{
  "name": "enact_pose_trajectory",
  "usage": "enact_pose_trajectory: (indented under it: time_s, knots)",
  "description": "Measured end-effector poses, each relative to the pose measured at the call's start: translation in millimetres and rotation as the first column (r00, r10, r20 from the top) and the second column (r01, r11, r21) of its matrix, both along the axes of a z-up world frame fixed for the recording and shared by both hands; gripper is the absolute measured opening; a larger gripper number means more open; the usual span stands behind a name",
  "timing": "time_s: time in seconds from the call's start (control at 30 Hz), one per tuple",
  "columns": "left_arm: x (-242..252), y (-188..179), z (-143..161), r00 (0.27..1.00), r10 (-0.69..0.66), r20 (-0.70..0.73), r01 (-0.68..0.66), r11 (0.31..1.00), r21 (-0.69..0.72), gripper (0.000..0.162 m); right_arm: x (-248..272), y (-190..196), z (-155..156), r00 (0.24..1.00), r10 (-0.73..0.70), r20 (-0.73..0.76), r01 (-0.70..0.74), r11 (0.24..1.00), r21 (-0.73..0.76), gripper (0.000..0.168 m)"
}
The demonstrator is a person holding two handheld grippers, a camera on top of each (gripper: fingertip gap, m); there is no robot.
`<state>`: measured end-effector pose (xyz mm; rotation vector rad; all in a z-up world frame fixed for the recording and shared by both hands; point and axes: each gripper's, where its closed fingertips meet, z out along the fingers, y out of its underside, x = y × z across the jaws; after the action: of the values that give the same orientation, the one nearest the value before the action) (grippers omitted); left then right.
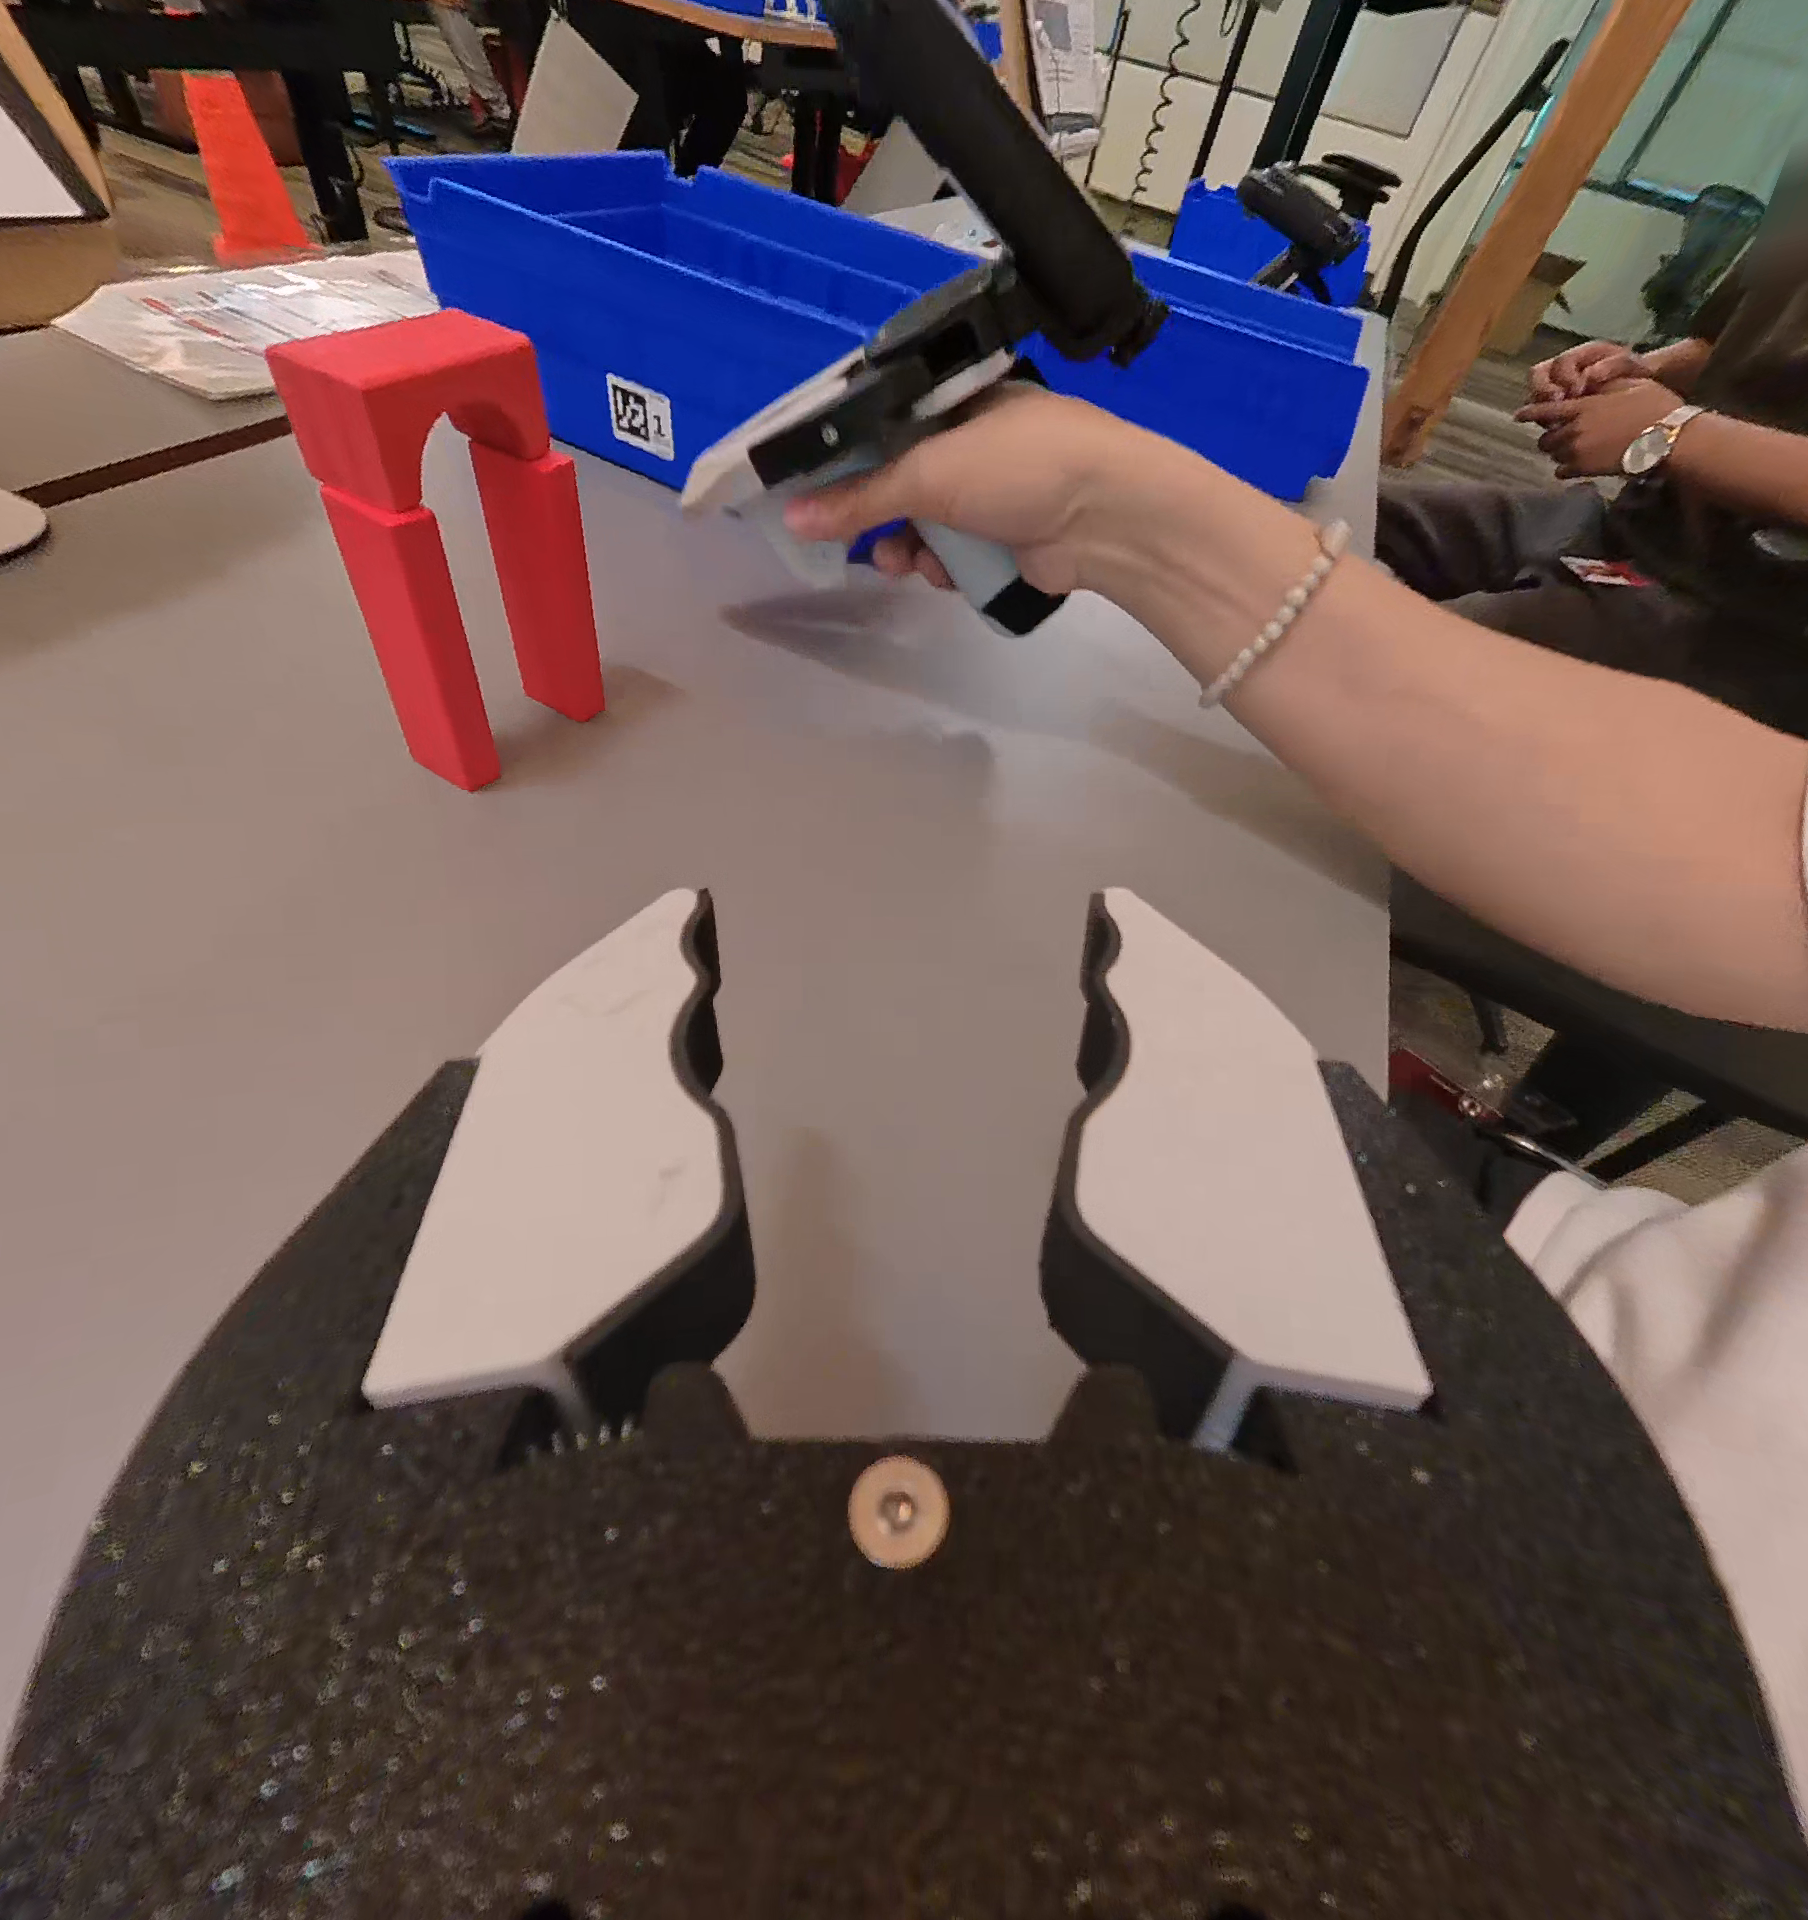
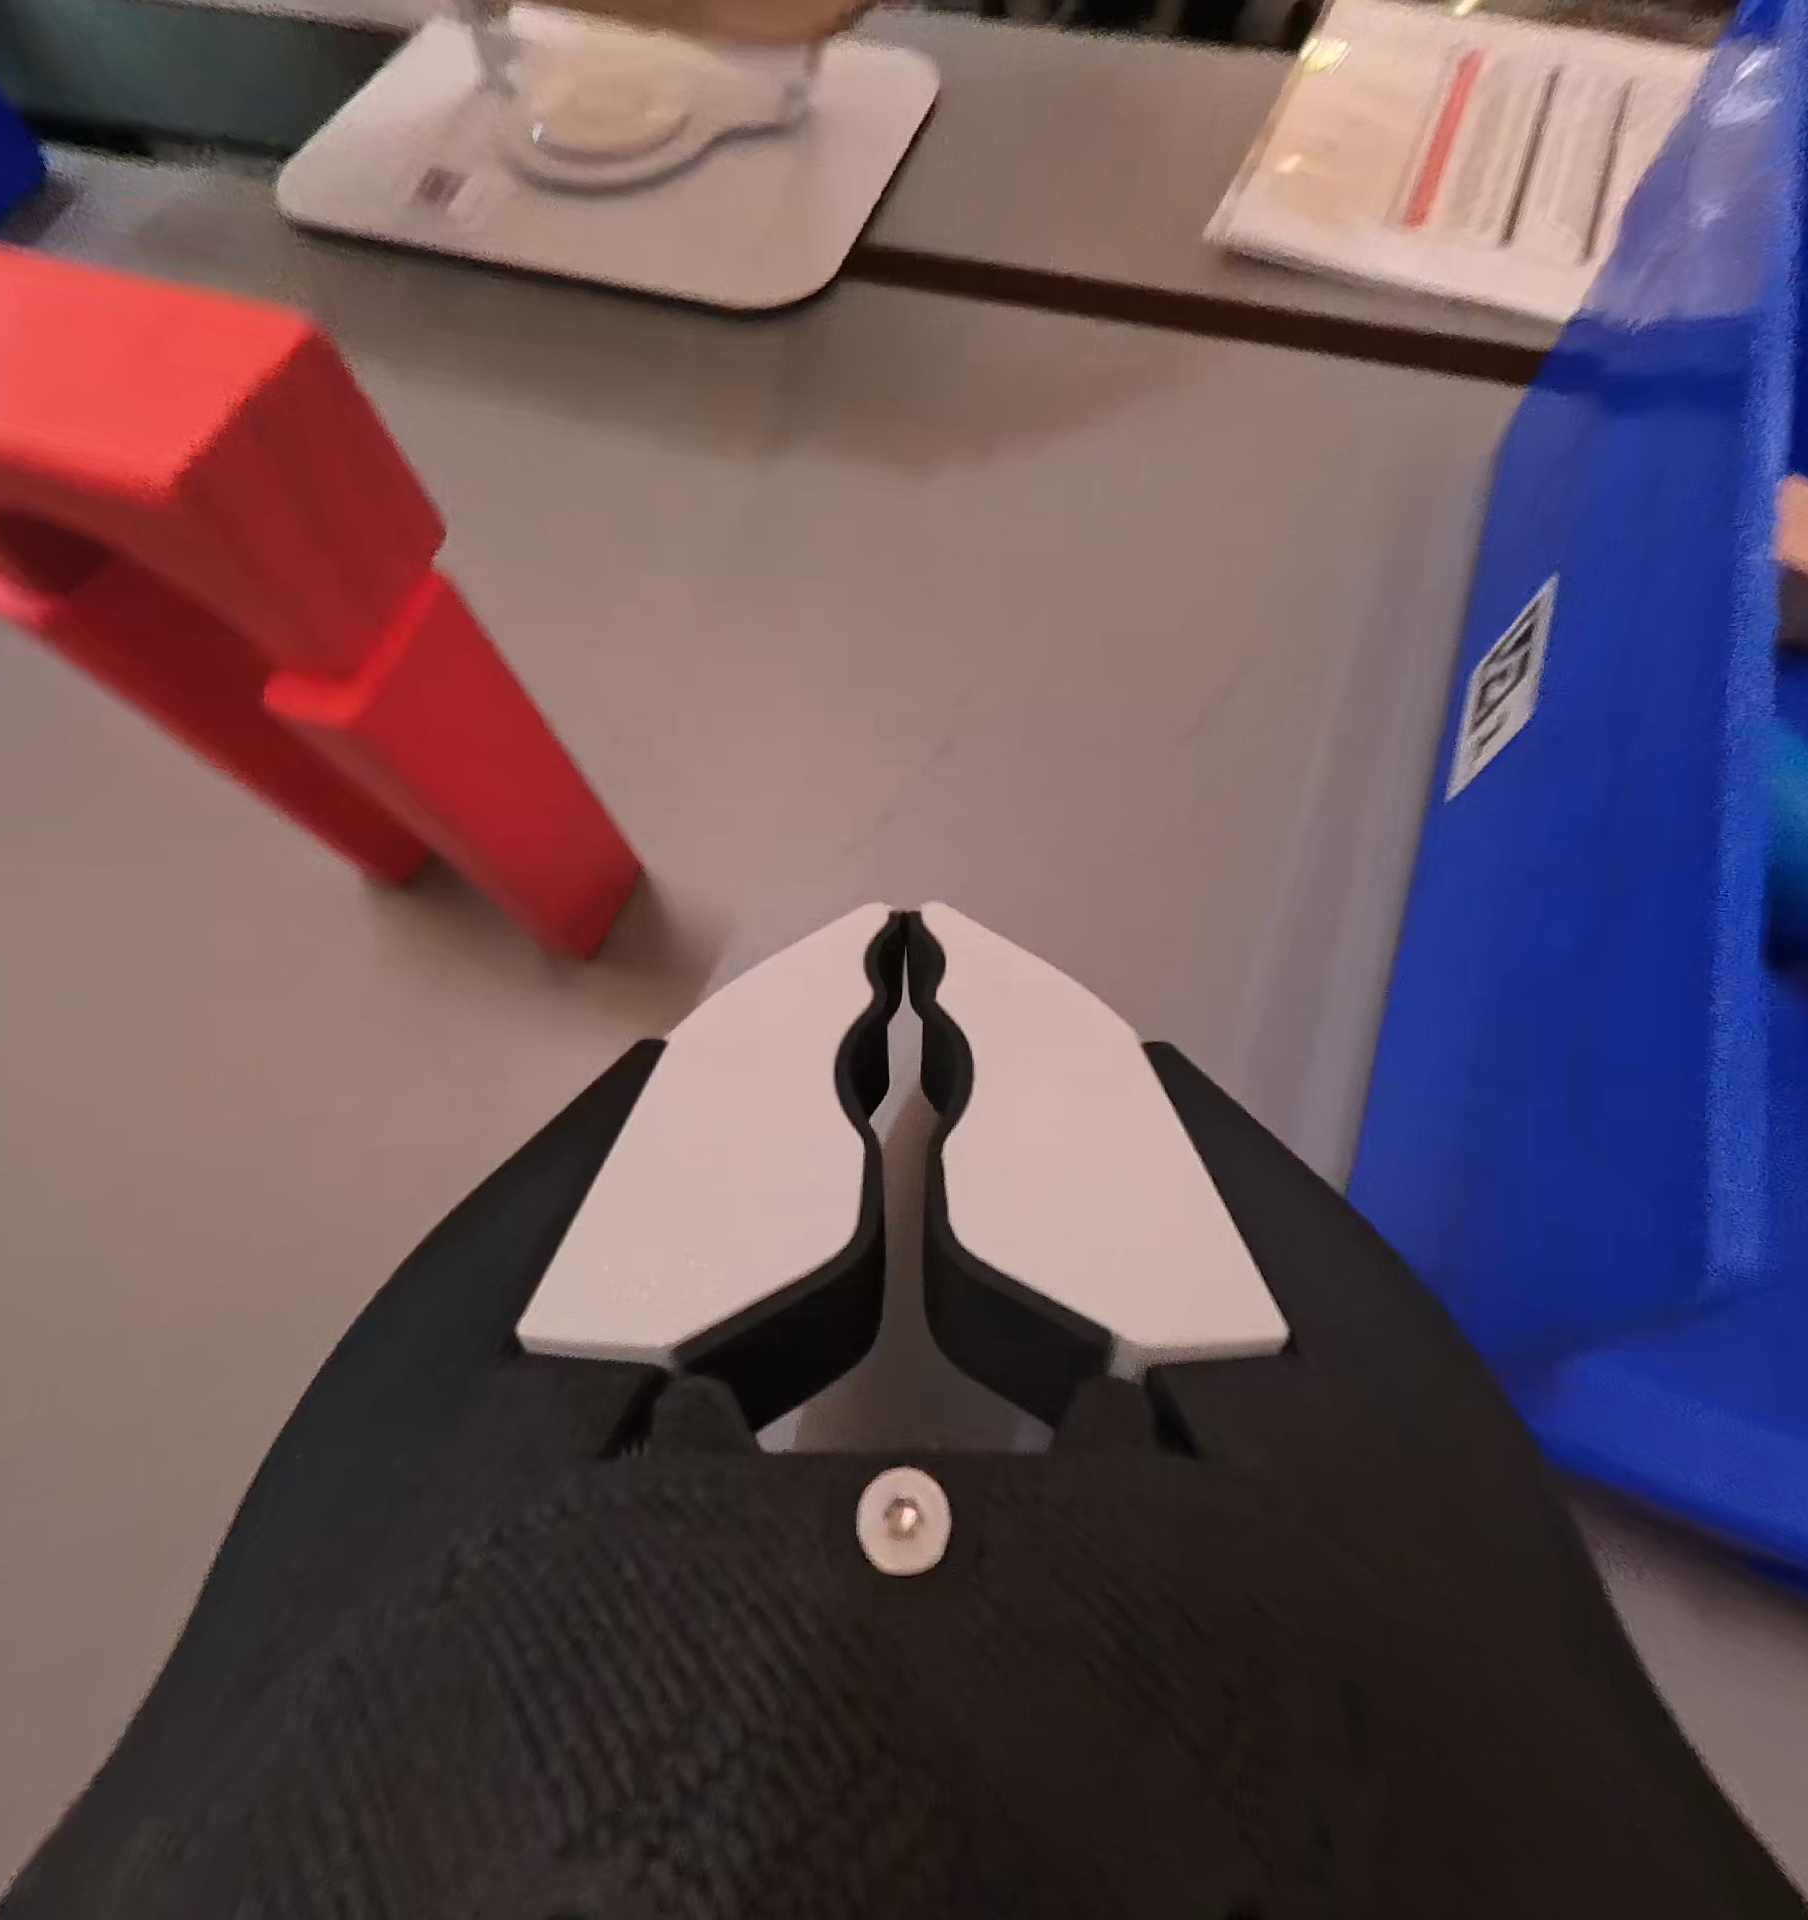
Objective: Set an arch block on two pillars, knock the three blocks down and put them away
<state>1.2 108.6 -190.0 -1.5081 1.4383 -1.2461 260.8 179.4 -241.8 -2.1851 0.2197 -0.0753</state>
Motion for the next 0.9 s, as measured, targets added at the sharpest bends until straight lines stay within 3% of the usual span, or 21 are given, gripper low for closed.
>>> enact_pose_trajectory:
  time_s: [0.03, 0.37, 0.4, 0.47, 0.57, 0.67, 0.9]
  knots:
    - [-3.0, -1.2, -1.4, 1.0, 0.007, -0.009, -0.007, 1.0, 0.006, 0.067, 2.6, 5.0, 6.0, 1.0, -0.022, 0.009, 0.021, 1.0, 0.022, 0.0]
    - [-26.8, -14.1, -8.3, 0.999, 0.025, -0.037, -0.026, 0.999, -0.026, 0.067, -31.0, 53.3, 26.4, 0.999, -0.027, 0.02, 0.026, 0.999, 0.028, 0.0]
    - [-28.0, -14.9, -8.9, 0.999, 0.028, -0.038, -0.029, 0.999, -0.027, 0.067, -43.1, 60.6, 30.0, 1.0, 0.01, 0.005, -0.011, 0.999, 0.036, 0.0]
    - [-28.5, -17.2, -9.3, 0.999, 0.027, -0.037, -0.028, 0.999, -0.034, 0.067, -90.7, 77.9, 43.4, 0.975, 0.22, 0.013, -0.221, 0.971, 0.089, 0.0]
    - [-27.7, -21.2, -9.8, 0.999, 0.022, -0.038, -0.024, 0.999, -0.042, 0.067, -135.8, 82.5, 45.3, 0.89, 0.431, 0.148, -0.44, 0.898, 0.029, 0.0]
    - [-29.9, -25.7, -12.6, 0.998, 0.019, -0.055, -0.021, 0.999, -0.033, 0.067, -131.0, 79.7, 52.3, 0.871, 0.428, 0.242, -0.439, 0.898, -0.01, 0.0]
    - [-33.7, -26.9, -14.0, 0.998, 0.037, -0.06, -0.039, 0.998, -0.04, 0.068, -116.3, 70.1, 68.4, 0.838, 0.475, 0.27, -0.478, 0.876, -0.058, 0.0]
